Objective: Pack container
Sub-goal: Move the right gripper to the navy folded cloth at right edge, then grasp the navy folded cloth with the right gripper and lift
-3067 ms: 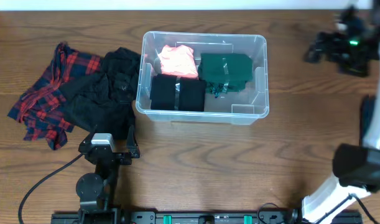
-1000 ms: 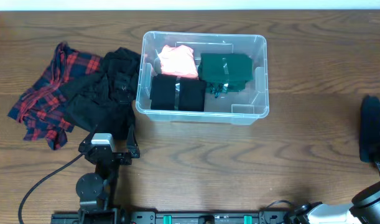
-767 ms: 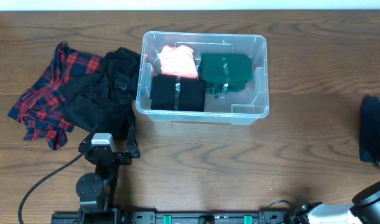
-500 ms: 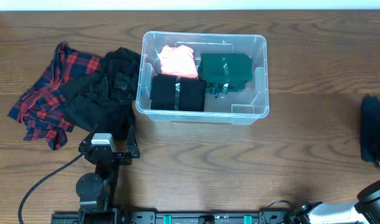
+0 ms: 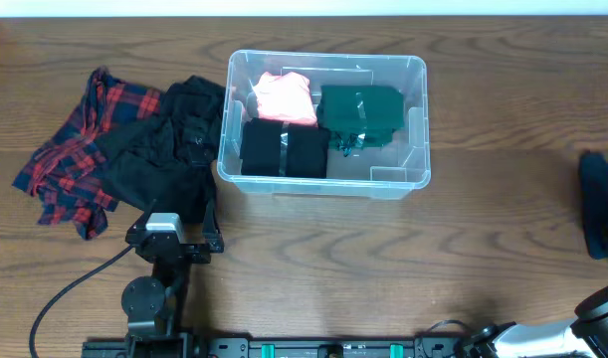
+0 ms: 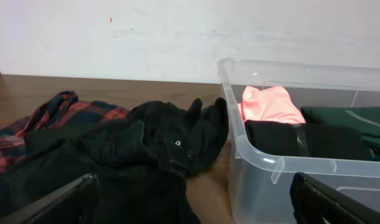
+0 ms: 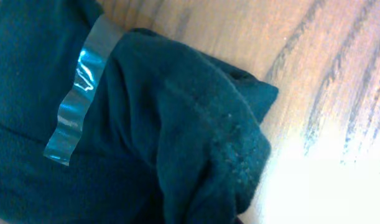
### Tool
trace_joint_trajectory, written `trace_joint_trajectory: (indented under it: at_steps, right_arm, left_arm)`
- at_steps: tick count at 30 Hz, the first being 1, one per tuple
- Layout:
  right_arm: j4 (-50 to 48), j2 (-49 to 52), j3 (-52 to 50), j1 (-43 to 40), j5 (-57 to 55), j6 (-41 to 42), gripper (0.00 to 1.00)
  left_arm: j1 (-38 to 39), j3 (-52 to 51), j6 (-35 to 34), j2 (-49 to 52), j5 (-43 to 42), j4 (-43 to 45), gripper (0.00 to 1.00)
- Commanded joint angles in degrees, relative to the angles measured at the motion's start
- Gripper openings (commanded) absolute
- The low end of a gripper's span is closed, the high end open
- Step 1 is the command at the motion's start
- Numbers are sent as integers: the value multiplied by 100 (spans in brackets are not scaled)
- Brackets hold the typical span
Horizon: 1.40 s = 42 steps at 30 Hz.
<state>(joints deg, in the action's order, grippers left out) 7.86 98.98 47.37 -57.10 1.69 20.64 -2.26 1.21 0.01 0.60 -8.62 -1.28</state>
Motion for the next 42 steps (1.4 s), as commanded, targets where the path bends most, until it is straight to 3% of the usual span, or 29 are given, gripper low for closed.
trace_joint_trajectory:
  at_steps: [1, 8, 24, 36, 42]
  right_arm:
    - [92, 240, -63, -57, -22, -11, 1]
    - [688, 229, 214, 149, 1023, -11, 1]
    - [3241, -920, 2612, 1467, 2730, -328, 1]
    - [3101, -2214, 3062, 2721, 4752, -1152, 1]
    - [2970, -2653, 3062, 3624, 5093, -1604, 1]
  left_arm:
    - [-31, -98, 20, -26, -83, -190, 98]
    - [-31, -98, 17, -26, -81, -190, 98]
    - [-31, -98, 20, -26, -81, -190, 98]
    - [-31, -98, 20, -26, -83, -188, 98]
    - [-31, -98, 20, -26, -83, -190, 98]
